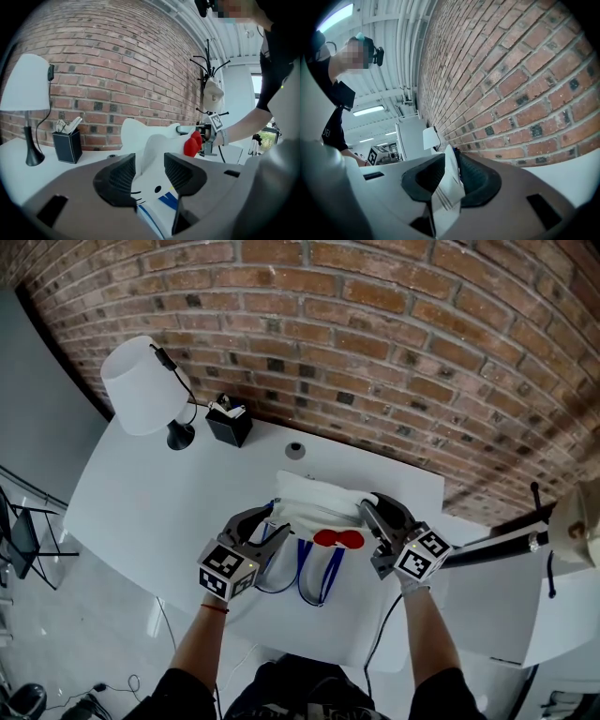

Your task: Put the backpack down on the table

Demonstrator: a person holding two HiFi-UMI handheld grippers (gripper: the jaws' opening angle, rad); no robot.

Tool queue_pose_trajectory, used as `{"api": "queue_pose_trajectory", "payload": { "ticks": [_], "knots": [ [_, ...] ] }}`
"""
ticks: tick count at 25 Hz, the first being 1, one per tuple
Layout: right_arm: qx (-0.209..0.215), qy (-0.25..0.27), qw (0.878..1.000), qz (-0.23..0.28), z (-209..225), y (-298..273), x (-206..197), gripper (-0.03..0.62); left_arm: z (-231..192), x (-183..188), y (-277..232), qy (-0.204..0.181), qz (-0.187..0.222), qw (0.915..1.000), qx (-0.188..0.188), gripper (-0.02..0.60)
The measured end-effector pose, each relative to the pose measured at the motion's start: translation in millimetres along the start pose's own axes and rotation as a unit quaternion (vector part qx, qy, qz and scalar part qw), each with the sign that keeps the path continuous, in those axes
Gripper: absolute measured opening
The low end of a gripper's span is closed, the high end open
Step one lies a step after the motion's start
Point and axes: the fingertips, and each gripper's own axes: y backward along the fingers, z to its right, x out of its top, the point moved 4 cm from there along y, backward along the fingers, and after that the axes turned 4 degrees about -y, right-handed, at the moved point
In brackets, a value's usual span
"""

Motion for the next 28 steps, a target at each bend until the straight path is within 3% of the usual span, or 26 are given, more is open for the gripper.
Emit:
{"api": "queue_pose_trajectory", "payload": {
  "ticks": [10,18,22,28],
  "knots": [
    [-0.027,-0.002,1.0,0.013,-11.4,25.2,0.4,0.114,3.2,-10.1,15.3,-0.004,-0.019,0.9995,0.026,0.178],
    [-0.084,0.037,0.995,0.029,-26.1,49.7,4.3,0.121,2.9,-12.3,36.7,-0.022,-0.035,0.9944,0.097,0.178],
    [-0.087,0.053,0.994,0.026,-47.5,55.2,0.4,0.12,14.1,-9.5,49.1,-0.024,-0.027,0.9952,0.092,0.178],
    [-0.075,0.065,0.995,0.028,-82.9,60.1,-4.0,0.037,40.3,-5.4,64.5,-0.053,-0.022,0.9959,0.07,0.166]
  ]
}}
